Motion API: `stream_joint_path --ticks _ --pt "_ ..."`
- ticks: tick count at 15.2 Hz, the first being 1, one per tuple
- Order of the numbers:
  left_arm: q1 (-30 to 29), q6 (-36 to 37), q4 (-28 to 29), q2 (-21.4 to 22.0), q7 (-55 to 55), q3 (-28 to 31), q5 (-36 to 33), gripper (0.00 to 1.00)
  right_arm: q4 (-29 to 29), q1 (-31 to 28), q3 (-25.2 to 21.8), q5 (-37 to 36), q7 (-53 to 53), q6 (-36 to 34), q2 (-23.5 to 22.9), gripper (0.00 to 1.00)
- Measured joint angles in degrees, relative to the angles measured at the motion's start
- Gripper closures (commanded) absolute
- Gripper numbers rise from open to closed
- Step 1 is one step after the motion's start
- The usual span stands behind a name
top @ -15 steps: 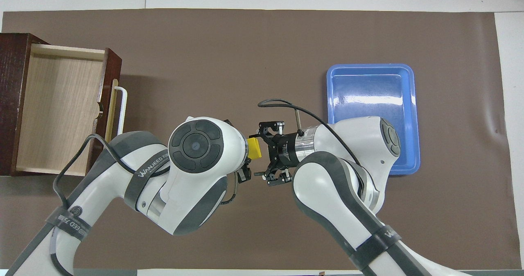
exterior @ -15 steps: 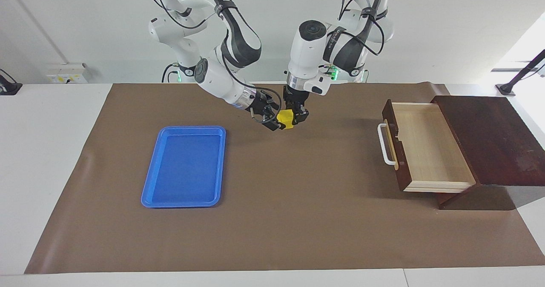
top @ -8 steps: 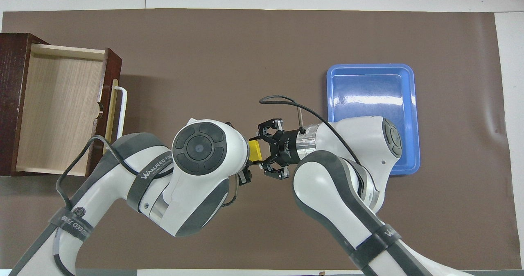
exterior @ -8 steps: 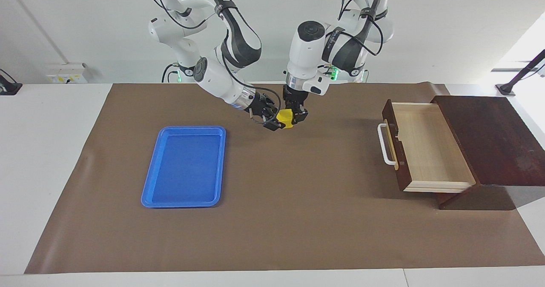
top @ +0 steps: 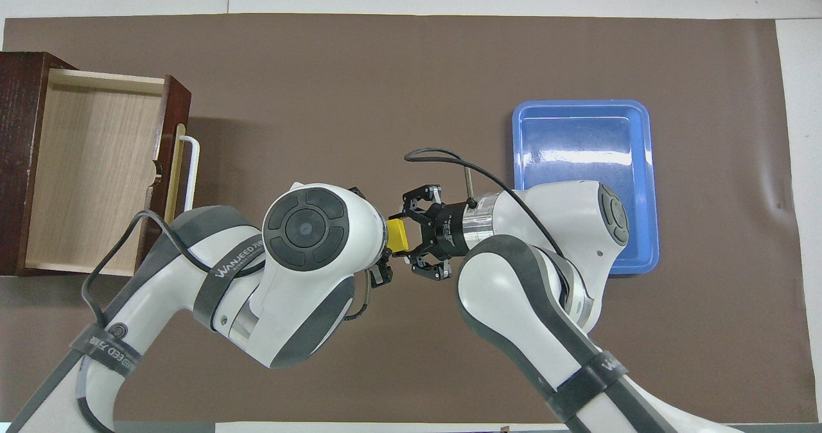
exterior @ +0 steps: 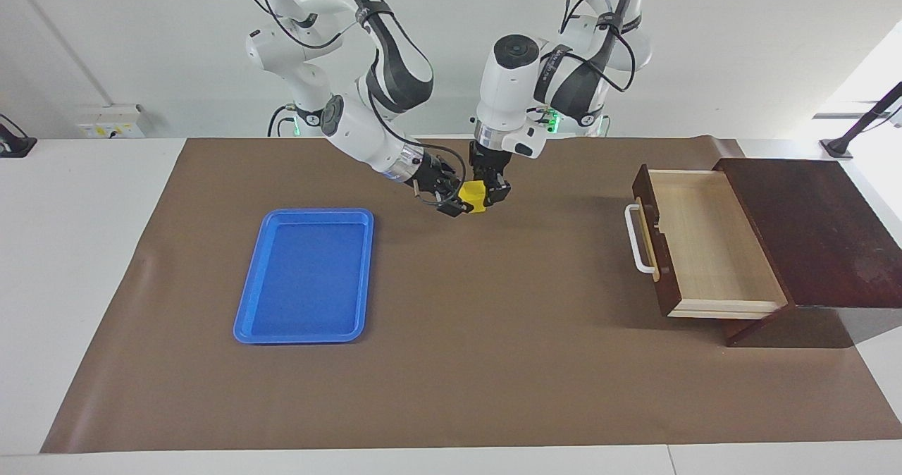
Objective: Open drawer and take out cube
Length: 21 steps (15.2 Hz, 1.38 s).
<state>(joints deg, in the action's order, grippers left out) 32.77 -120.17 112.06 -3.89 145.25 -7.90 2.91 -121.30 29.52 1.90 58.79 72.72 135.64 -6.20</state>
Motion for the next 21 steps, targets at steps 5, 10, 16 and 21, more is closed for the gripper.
stream_joint_path --ticks 5,10,16,21 --pt "-4.5 0.9 -0.7 0.0 -7.4 1.0 -0.1 0.00 1.9 0.0 -0.1 0.9 0.0 0.2 -0.6 1.00" --pt "-16.8 2.9 -0.7 0.0 -26.5 1.6 -5.0 0.00 3.4 -7.3 -0.6 0.7 -0.2 -1.3 -1.4 1.00" --pt "-24.2 3.0 -0.7 0.0 -38.2 1.7 -11.6 0.00 8.1 -22.8 -1.2 -4.3 -5.0 -6.3 -3.3 1.00" --pt "-29.1 1.0 -0.7 0.0 -47.1 1.4 -15.4 0.00 14.5 -28.1 -1.3 -8.2 -8.8 -11.6 -9.6 1.00"
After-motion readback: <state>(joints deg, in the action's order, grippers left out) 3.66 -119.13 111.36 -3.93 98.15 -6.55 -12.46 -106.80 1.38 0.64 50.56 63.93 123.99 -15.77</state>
